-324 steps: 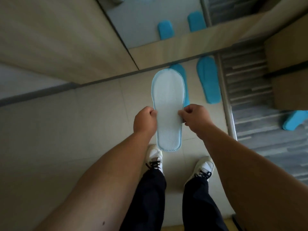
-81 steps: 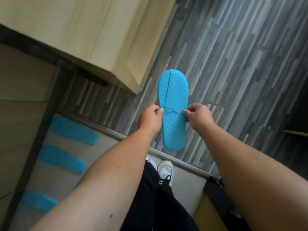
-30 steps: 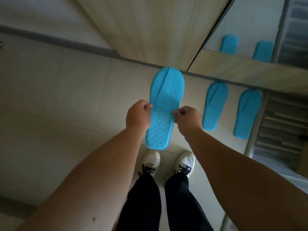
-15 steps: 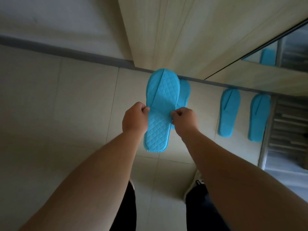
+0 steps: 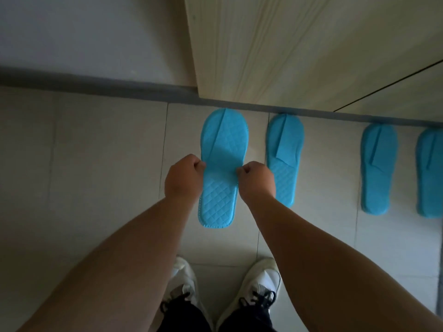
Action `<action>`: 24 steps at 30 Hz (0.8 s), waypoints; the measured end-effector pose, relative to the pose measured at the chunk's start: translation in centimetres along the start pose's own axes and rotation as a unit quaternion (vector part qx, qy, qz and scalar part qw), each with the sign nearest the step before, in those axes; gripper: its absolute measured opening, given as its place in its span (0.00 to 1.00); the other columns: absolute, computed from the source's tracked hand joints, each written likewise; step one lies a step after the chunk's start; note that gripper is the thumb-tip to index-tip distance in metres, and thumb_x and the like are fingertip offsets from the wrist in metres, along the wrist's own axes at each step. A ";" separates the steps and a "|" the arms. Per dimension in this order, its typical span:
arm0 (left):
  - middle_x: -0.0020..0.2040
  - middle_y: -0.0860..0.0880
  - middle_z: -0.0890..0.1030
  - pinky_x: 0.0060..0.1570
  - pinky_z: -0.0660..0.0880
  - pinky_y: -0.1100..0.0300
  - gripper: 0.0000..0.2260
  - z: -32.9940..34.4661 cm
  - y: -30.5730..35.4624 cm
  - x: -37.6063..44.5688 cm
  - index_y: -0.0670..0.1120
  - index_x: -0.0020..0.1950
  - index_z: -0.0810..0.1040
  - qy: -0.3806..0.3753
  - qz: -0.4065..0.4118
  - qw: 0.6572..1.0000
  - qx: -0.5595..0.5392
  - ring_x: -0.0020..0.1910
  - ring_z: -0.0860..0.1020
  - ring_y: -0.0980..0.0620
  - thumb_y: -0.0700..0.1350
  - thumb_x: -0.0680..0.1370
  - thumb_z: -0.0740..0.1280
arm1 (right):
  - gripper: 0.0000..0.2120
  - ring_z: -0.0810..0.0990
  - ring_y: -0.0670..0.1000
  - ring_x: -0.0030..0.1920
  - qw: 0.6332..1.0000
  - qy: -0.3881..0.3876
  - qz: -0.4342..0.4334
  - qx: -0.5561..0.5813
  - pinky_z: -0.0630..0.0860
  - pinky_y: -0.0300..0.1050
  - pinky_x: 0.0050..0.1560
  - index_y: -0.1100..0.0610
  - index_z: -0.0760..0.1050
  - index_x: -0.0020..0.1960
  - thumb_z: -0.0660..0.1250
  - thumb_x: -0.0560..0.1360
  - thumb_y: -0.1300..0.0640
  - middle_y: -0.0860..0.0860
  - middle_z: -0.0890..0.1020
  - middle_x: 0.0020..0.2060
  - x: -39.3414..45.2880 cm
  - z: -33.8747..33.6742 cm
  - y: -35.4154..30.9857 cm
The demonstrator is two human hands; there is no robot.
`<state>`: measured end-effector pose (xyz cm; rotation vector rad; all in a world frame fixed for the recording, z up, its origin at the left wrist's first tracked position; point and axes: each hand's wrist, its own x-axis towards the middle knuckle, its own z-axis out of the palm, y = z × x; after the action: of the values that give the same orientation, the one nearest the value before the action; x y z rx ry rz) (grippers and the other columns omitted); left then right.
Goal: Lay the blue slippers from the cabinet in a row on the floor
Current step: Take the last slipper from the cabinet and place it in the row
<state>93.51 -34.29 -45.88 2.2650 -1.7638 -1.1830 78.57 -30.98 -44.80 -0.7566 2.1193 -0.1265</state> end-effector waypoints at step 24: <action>0.38 0.49 0.77 0.39 0.68 0.57 0.10 6.3 -2.2 7.8 0.44 0.45 0.77 -0.004 0.000 1.000 0.028 0.39 0.75 0.47 0.48 0.80 0.61 | 0.09 0.77 0.52 0.33 1.000 -0.012 0.018 -0.006 0.68 0.41 0.29 0.57 0.77 0.44 0.59 0.77 0.57 0.51 0.78 0.35 8.9 4.2 0.7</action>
<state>92.13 -37.51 -55.52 2.2946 -1.8209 -1.1578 77.43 -34.69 -53.91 -0.7231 2.1122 -0.0856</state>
